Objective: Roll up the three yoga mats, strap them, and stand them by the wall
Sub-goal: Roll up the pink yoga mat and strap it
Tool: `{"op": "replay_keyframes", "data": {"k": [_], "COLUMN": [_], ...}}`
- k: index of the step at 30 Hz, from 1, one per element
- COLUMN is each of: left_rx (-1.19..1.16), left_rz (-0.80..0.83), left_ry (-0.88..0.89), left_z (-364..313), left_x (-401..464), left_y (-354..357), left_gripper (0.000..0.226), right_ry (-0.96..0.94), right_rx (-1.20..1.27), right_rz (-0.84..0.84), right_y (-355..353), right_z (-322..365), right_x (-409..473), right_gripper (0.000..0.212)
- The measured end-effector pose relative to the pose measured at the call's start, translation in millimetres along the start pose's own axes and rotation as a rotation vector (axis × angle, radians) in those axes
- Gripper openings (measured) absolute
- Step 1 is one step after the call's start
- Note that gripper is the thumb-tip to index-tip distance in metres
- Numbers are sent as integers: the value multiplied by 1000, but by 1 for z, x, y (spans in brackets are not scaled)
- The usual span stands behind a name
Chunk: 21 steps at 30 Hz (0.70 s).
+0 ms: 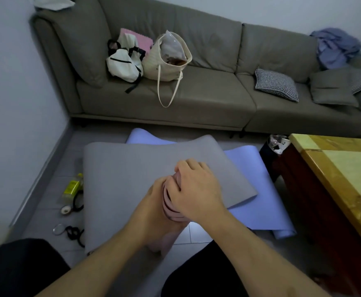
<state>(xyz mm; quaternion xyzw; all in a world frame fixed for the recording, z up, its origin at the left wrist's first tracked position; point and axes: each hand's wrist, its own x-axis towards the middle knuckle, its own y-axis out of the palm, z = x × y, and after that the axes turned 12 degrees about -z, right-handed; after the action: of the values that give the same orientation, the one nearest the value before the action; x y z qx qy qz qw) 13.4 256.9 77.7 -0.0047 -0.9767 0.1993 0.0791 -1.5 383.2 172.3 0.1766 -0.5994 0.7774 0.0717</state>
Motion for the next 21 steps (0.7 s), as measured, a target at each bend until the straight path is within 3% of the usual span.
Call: {"op": "replay_keyframes", "data": {"k": [2,5,8,10,13,17,19,21], "left_rx": [24,101,261,468,552,549,368,253], "left_rz": [20,-33,-24,-12,-15,-43,-94,-138], "left_ry": [-36,-70,-34,112,163,148,-6,-94], "left_z": [-4,-8,-12,-4,9,16,10,4], "left_x": [-1,-7,-7,-1,6,5,2,0], "left_y": [-4,-19,-20,-10,-1,1,-7,-16], "left_gripper": [81,113,105,96,91,91,106,123], "right_ry": [5,11,11,-6,-31,-117,-145,-28], "right_rx": [3,7,-3,-11,-15,-25,26,205], "right_rz": [1,11,-14,-4,22,135,242,372], "right_y": [4,12,22,30,39,41,36,26], "right_z": [1,5,8,9,5,2,1,-2], "right_x": [0,-1,-8,-12,-16,-10,-1,17], "right_gripper": [44,44,41,42,54,66,72,64]}}
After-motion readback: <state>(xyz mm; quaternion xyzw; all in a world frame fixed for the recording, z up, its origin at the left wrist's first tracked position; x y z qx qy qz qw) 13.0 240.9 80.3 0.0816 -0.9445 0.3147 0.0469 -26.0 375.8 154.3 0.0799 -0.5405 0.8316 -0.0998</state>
